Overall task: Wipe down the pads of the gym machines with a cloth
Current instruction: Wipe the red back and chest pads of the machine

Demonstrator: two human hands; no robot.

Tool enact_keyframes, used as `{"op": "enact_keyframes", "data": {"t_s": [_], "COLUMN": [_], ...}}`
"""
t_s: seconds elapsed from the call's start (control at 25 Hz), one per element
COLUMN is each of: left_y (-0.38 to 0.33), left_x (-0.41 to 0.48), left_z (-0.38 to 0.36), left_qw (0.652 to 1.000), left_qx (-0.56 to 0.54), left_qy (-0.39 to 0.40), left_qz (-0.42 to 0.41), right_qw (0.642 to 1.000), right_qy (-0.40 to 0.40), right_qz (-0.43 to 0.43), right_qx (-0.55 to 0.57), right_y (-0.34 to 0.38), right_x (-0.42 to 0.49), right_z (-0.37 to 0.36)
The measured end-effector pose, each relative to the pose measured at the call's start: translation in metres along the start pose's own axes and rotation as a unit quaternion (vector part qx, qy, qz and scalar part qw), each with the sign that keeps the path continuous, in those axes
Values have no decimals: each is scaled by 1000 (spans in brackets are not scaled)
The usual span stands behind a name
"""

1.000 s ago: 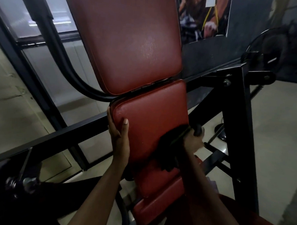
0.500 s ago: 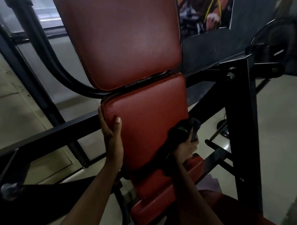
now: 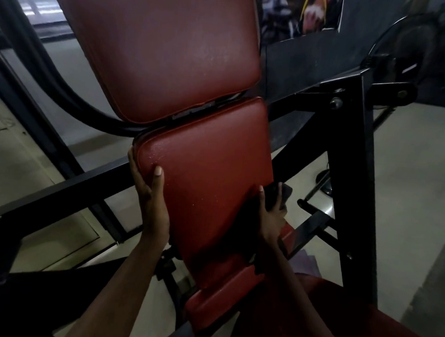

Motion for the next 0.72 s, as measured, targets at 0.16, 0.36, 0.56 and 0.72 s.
{"op": "enact_keyframes", "data": {"t_s": [0.16,0.36,0.56,0.72], "left_y": [3,10,6,-1], "left_x": [-1,3,5,1], "left_z": [-1,0,3,5], "left_qw": [1000,999,1000,1000], "left_qx": [4,8,12,20], "left_qy": [-17,-33,-10,16], "left_qz": [3,1,-7,-9], "right_qw": [993,985,988,986], "right_qy": [-60,-132,-116,-73], "right_qz": [62,-76,-98,130], "right_qx": [-75,-75,-16,68], "right_y": [-9,-72,-96,-53], "right_x": [12,18,23,-3], "right_z": [-9,-10,10,21]}}
Point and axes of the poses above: each hand's wrist, its own x-axis towards the middle knuckle, its own z-axis out of the back of the hand, y = z × x, the point moved 1 cm from there along x, towards the middle knuckle, and after that the axes turned 10 degrees about x, right-handed, at the moved point
